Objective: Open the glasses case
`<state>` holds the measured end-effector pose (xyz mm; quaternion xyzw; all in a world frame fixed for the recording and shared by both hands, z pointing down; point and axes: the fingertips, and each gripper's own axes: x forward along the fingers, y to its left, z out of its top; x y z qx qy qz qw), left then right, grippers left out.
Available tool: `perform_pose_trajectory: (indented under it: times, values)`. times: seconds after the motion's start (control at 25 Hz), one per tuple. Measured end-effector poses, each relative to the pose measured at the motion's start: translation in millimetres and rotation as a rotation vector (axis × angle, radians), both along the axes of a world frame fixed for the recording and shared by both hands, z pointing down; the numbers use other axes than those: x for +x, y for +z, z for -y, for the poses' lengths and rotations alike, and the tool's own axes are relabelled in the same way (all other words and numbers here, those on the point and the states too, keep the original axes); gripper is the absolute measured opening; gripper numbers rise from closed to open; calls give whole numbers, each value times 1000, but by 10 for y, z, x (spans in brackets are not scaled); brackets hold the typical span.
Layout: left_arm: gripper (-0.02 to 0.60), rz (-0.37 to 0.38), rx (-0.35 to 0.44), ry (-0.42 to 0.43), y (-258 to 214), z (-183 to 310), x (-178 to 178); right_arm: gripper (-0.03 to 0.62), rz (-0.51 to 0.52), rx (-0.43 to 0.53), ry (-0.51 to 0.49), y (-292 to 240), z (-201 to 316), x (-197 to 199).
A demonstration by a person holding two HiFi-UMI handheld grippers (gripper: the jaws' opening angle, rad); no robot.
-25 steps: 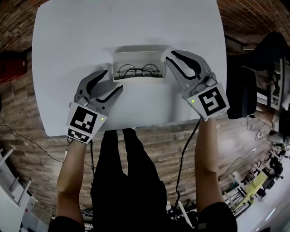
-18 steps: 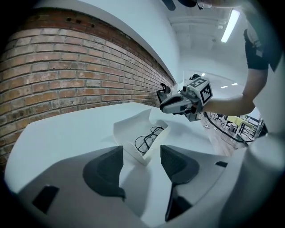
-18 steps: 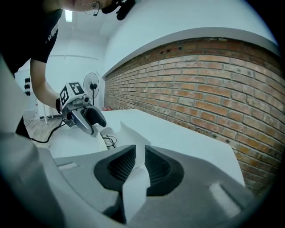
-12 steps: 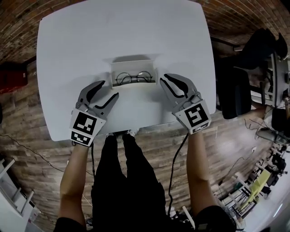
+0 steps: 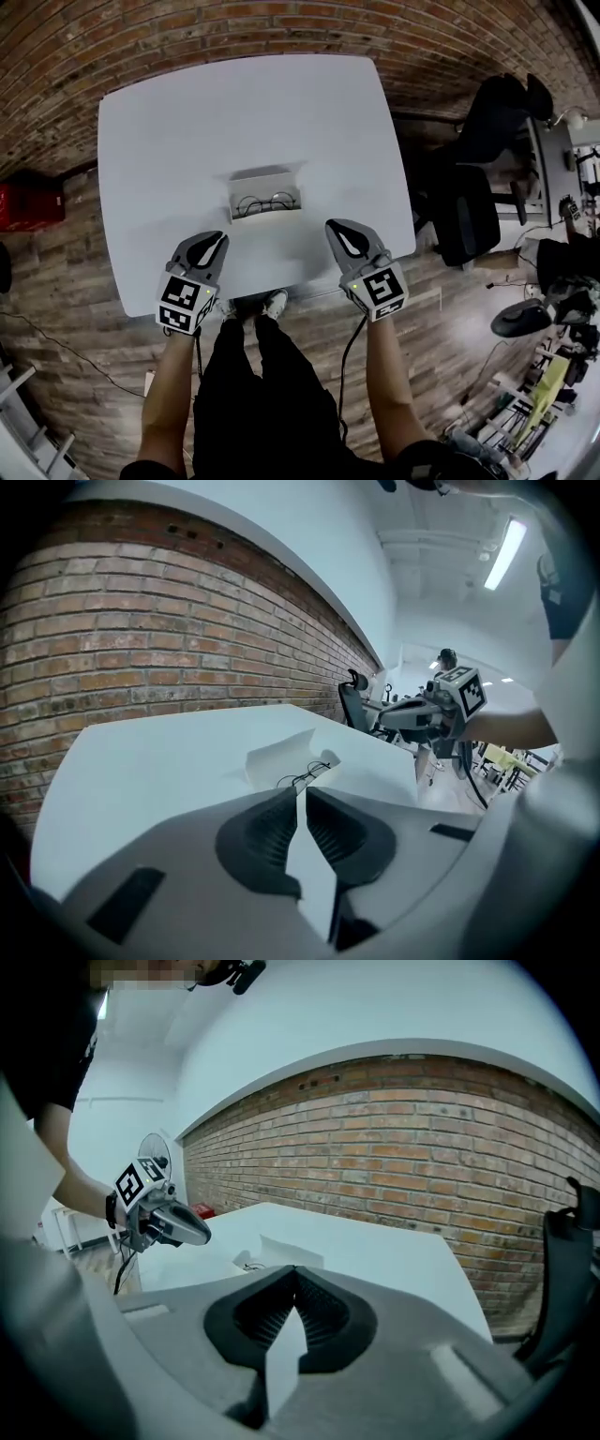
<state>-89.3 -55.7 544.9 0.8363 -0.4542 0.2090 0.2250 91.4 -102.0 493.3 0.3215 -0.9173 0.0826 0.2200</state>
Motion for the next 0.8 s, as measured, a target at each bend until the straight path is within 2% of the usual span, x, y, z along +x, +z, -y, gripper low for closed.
perform_pose_trajectory:
  times: [0.12,0.28,0.4,0.6,0.8]
  values:
    - [17,-10,40,-7,-214,-46,-25,6,34,-6,45,-147,-51,109]
    - [6,-9,102,10,-530,-130,-61,5,154,-62,44,-430,-181,137]
    - [6,-28,149,-7,-777,-171,-130,5,211,-67,45,-652,-257,134]
    - [6,-62,206,-8,-1151,-203,-219,5,212,-34,49,-883,-360,106]
    - [6,-57,263,-31,-1588,-178,-320,5,204,34,123,-1164,-352,169]
